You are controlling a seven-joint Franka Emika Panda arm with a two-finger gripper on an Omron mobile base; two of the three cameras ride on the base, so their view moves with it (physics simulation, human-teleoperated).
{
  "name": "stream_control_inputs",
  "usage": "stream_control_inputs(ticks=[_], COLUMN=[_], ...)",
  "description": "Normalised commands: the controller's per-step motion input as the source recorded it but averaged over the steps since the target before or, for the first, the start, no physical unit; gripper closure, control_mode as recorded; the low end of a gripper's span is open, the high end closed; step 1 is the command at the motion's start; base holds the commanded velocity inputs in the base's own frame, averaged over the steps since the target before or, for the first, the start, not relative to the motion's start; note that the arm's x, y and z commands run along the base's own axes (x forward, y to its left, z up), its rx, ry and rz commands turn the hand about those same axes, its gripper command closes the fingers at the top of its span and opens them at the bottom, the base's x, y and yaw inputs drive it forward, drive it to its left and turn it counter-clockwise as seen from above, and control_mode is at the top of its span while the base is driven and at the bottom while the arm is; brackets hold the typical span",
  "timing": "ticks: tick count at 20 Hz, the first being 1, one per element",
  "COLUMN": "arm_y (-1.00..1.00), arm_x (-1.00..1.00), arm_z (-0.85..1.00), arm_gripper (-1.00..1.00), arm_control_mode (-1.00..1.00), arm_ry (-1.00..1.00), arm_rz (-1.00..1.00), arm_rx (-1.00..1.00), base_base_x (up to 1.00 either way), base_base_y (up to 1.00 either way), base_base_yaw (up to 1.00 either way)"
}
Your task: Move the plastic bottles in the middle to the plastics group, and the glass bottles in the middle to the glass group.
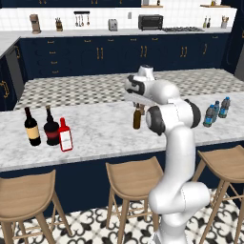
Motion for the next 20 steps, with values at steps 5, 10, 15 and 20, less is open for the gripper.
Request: stream_control_inputs(ticks=[5, 10, 15, 20], arm_y=[0.13, 0.31, 0.39, 0.63], arm_x=[-0.81, -0.88, -0.7, -0.33], arm_z=[0.08, 0.19, 0.49, 0.55], arm_gripper=[1.0, 1.0, 1.0, 1.0], arm_control_mode=[-1.0, -1.0, -1.0, -1.0], arm_ry=[-0.08, -0.15, -0.06, 0.06], arm_rz=[0.01, 0.07, 0.13, 0.17], arm_rx=[0.09, 0.13, 0.03, 0.0], base_base_x=[0.0, 0.0, 0.0, 0.0], base_base_y=[0.0, 0.0, 0.0, 0.0], base_base_yaw=[0.0, 0.0, 0.0, 0.0])
